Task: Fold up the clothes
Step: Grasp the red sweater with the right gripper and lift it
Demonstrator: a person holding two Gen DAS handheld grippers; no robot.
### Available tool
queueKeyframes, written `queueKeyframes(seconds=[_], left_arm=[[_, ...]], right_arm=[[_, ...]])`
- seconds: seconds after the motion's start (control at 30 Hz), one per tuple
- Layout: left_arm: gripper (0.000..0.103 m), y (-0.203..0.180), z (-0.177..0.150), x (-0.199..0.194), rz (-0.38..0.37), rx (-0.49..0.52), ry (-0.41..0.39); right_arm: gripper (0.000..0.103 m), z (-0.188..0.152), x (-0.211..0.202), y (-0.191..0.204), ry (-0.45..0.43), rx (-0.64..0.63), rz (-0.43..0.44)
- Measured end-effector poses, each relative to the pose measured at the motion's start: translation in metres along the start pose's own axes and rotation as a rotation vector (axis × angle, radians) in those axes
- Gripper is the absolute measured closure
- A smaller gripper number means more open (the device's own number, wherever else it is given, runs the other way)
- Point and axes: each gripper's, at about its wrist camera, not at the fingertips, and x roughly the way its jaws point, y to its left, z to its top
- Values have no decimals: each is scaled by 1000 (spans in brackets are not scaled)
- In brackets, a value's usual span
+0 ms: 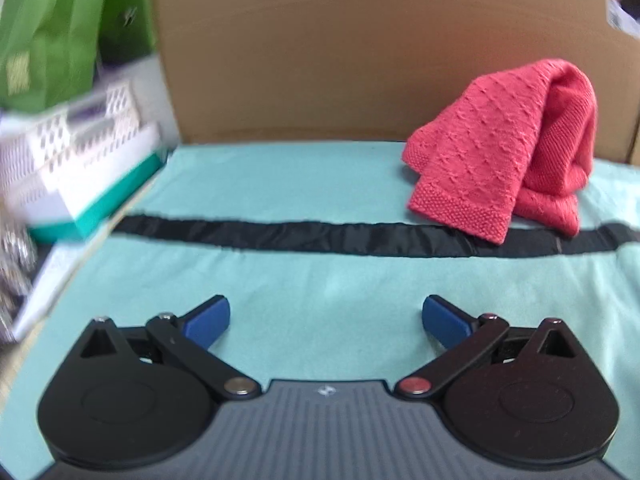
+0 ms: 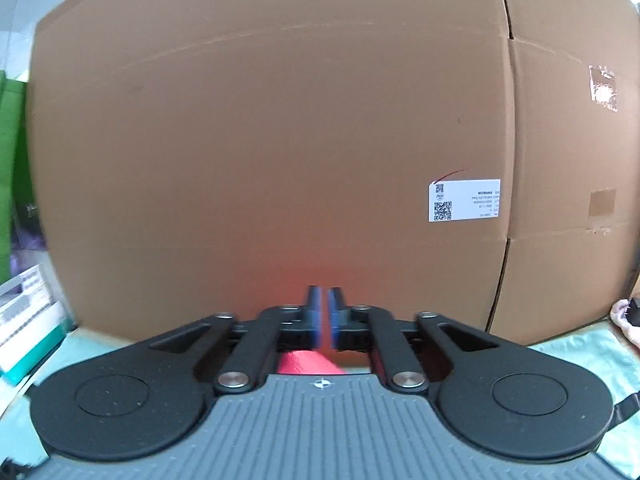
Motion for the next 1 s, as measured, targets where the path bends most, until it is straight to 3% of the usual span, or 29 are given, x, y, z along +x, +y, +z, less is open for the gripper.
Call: queueKeyframes(seconds=[0.03,0.07,0.1,0.13,0.27,0.3,0.33,0.37,0.43,0.53,0.73,0.9,1.0], left_arm=[[1,2,-1,-2,11,-15,-2],[1,-1,0,-5,29,7,-24],[1,-4,1,-9,50,39,-52],[1,-7,3,-13,71,71,-79],[1,-1,23,-37,-53,21,-166],[1,-1,30,-37,-80,18,-164],[1,-1,38,-36,-107,19,-148],[1,-1,44,-32,-140,14,-123],[1,1,55,-26,-201,-6,-77],[1,3,59,-23,-215,-36,-66],[1,3,59,-32,-280,-54,-83],[1,-4,49,-41,-297,-47,-94],[1,-12,43,-48,-312,19,-96]], right_arm=[[29,-8,7,3,16,-9,15],[11,-16,15,6,33,-17,31],[1,-23,22,9,49,-26,46],[3,-31,29,12,65,-34,61],[10,-56,73,21,137,-53,23],[28,-57,81,20,160,-49,32],[71,-58,89,19,183,-45,41],[80,-58,95,17,206,-30,50],[81,-54,90,4,212,32,101],[82,-38,51,-12,122,31,173],[82,-4,-60,-51,-131,-37,285],[80,-35,-81,-31,59,-342,232],[61,-78,-94,-26,311,-382,411]])
